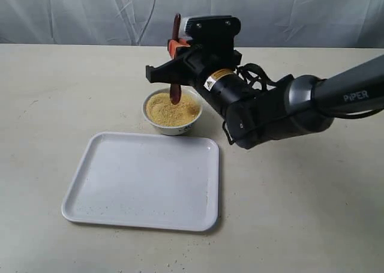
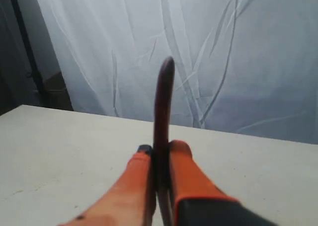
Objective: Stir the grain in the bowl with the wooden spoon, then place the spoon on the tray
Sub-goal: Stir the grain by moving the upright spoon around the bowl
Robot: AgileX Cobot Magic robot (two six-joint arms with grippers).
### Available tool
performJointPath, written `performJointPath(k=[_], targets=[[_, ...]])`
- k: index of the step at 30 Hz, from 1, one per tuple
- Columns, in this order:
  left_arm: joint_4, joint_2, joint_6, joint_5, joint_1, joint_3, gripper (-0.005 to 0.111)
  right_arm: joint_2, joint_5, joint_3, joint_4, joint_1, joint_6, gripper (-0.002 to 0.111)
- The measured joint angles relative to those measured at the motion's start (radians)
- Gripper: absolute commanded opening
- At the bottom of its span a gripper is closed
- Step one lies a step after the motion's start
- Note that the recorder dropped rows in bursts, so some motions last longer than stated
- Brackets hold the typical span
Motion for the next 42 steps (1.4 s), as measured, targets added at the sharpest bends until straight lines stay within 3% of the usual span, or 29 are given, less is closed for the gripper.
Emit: performJointPath(k=[11, 24, 36, 42], targets=[[0.000, 0.000, 0.000, 0.000, 0.000, 0.000, 0.000, 0.113, -0.017, 0.000, 0.027, 0.000, 0.061, -0.001], [0.000, 0.000, 0.000, 0.000, 0.000, 0.000, 0.000, 0.008, -0.012, 0.000, -0.024, -0.001, 0.070, -0.001], [0.000, 0.000, 0.000, 0.000, 0.000, 0.000, 0.000, 0.063, 0.036, -0.065, -0.125, -0.001, 0.263, -0.001], [0.000, 0.000, 0.000, 0.000, 0.000, 0.000, 0.000, 0.112, 0.080, -0.071, -0.088, -0.001, 0.189, -0.001]])
